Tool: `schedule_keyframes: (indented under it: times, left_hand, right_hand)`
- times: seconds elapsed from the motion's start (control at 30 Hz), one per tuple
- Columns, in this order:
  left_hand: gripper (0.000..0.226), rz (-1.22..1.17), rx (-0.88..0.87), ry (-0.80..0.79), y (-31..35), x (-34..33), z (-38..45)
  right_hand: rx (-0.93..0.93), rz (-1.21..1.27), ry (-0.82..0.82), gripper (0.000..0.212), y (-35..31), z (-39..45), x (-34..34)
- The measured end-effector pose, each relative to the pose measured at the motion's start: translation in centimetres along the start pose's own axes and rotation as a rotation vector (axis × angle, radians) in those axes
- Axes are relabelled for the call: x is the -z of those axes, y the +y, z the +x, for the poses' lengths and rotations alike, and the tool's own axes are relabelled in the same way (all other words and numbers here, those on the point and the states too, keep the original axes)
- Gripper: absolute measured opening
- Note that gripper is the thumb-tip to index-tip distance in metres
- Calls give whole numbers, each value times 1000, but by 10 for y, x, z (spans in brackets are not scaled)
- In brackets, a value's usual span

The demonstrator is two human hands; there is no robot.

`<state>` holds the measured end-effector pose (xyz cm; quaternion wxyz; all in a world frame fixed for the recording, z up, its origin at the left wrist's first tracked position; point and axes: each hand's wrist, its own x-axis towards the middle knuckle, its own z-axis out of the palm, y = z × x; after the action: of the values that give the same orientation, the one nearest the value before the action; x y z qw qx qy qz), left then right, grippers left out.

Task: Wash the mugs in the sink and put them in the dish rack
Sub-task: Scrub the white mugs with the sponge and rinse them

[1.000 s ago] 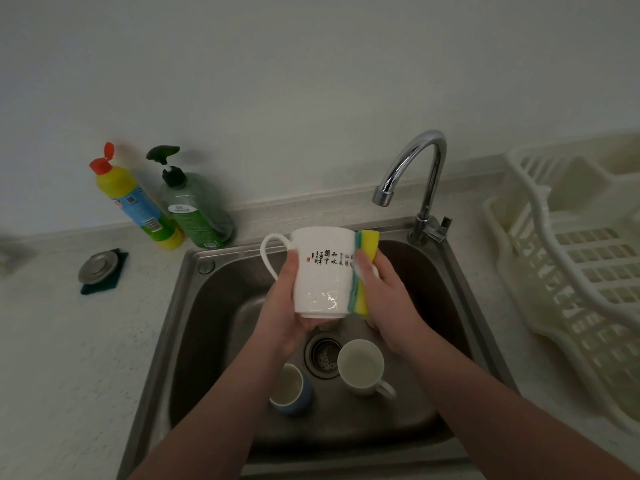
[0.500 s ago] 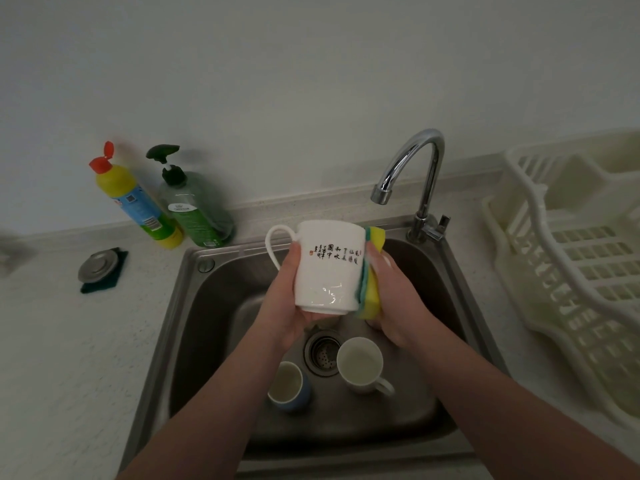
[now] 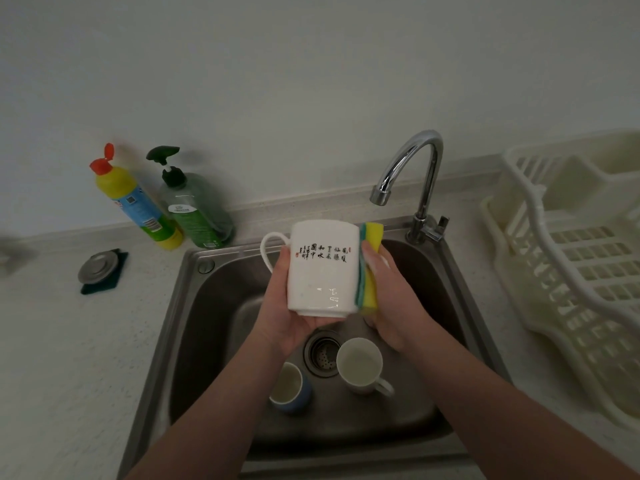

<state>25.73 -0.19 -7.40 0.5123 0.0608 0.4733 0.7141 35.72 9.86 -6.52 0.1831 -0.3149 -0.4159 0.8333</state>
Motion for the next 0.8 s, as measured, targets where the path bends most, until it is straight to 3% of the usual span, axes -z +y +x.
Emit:
schedule_keyframes:
  times: [0.13,0.3,0.37,0.43,0.6,0.8]
  left_hand:
    - [64,44,7,-5,4,0,1]
    - [56,200,-147,210,9,-5,5]
    - [43,235,-215,346,9,-9,10]
    - [44,193,-195,393,7,-14,14]
    - [48,-2,-88,221,10,-21,7]
    - [48,-66,-33,168,14,-26,2]
  right_hand:
    - [-34,151,-78,27,0,-3,2]
    - [12,156,-47,35,-7,2,5]
    - [62,66,8,42,-6,0,3]
    - [166,-109,90,47,-3,-3,-1]
    - [380,-465,52,54,-5,-7,-11]
    - [129,-172,37,34,-7,-6,-4]
